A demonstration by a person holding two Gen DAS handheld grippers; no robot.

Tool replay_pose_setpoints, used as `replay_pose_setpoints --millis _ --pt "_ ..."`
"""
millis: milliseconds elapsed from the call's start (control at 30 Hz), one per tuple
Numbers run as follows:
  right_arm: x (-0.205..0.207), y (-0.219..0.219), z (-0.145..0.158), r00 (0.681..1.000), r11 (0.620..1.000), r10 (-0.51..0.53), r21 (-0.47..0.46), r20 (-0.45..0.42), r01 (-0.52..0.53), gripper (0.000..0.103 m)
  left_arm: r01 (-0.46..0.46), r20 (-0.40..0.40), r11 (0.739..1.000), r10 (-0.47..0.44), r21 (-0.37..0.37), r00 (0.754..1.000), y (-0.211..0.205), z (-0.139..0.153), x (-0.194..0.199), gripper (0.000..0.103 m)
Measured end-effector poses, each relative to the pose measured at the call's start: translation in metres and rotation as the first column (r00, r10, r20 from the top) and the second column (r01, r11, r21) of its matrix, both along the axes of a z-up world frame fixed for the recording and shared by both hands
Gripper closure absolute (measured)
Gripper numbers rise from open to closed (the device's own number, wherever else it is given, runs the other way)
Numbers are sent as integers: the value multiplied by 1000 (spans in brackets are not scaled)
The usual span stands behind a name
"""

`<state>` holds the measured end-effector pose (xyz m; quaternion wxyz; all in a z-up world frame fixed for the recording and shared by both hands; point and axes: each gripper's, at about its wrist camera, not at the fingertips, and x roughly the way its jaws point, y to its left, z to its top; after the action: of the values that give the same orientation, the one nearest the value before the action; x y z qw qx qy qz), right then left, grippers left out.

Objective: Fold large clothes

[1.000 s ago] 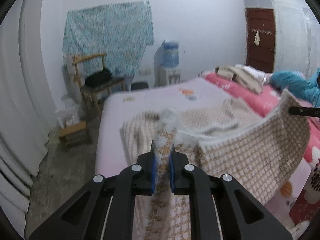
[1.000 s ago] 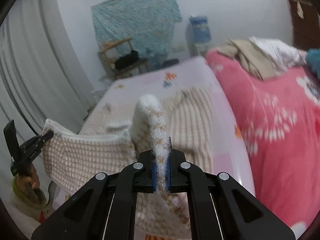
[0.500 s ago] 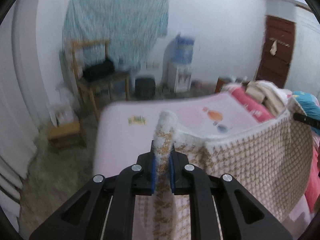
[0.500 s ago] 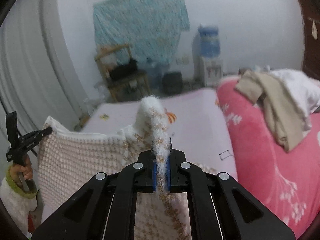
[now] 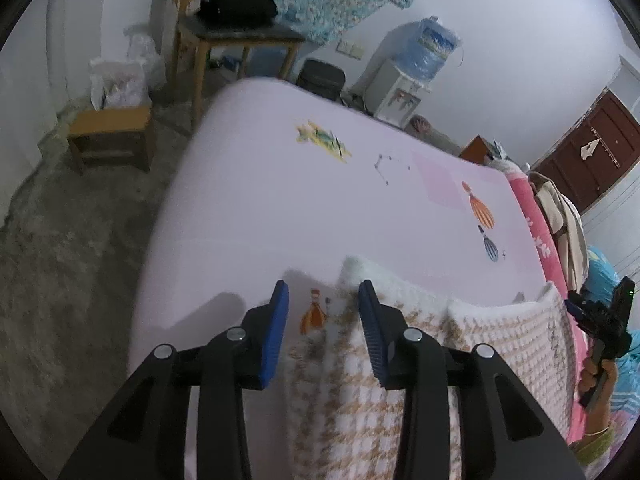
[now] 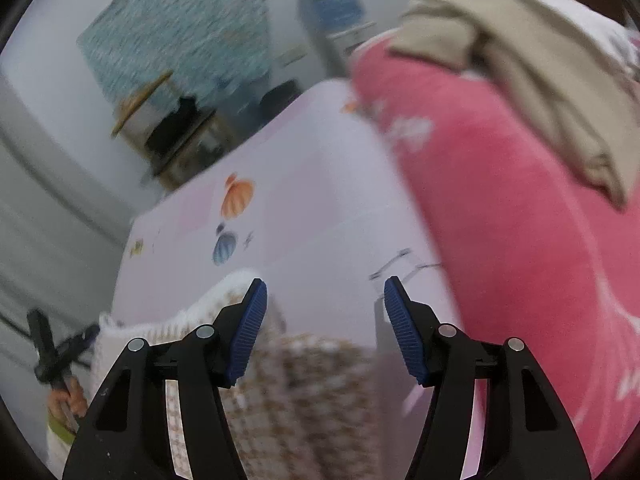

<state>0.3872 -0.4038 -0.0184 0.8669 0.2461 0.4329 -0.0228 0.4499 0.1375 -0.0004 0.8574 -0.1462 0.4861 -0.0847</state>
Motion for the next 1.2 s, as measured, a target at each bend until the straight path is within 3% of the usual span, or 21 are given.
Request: replay_pose_setpoints --millis 100,167,300,400,533,667,767,867,1000,1200 --pt "-23 -5 18 999 1000 -24 3 41 24 44 3 59 1000 -4 12 998 0 25 -13 63" --pt "-39 0 34 997 1000 -22 -16 69 23 36 32 94 999 -33 17 995 -5 42 -30 52" --pt "-84 31 57 994 996 18 -87 109 -8 24 133 153 985 -149 112 977 -30 77 -83 31" --pt "-134 66 68 990 988 56 -148 128 -37 19 195 174 973 -215 125 961 -47 92 -131 20" --pt "-190 106 75 982 977 92 -204 163 -57 11 206 197 969 -230 134 953 -62 95 -191 8" --pt "-231 143 69 982 964 100 -262 162 -55 8 174 221 967 -213 184 952 -83 90 -240 5" --pt "-251 165 64 983 947 101 -317 155 -47 8 100 265 966 -164 238 950 -99 86 -275 5" --pt "-270 183 65 980 918 96 -396 173 -20 8 26 290 964 -105 266 951 -114 78 -298 5" --pt "-289 196 66 975 851 -4 -511 221 119 8 -20 255 956 -58 291 965 -131 62 -310 5" --pt "-296 186 60 973 872 -48 -465 228 151 8 -31 229 925 -62 380 971 -152 53 -316 5"
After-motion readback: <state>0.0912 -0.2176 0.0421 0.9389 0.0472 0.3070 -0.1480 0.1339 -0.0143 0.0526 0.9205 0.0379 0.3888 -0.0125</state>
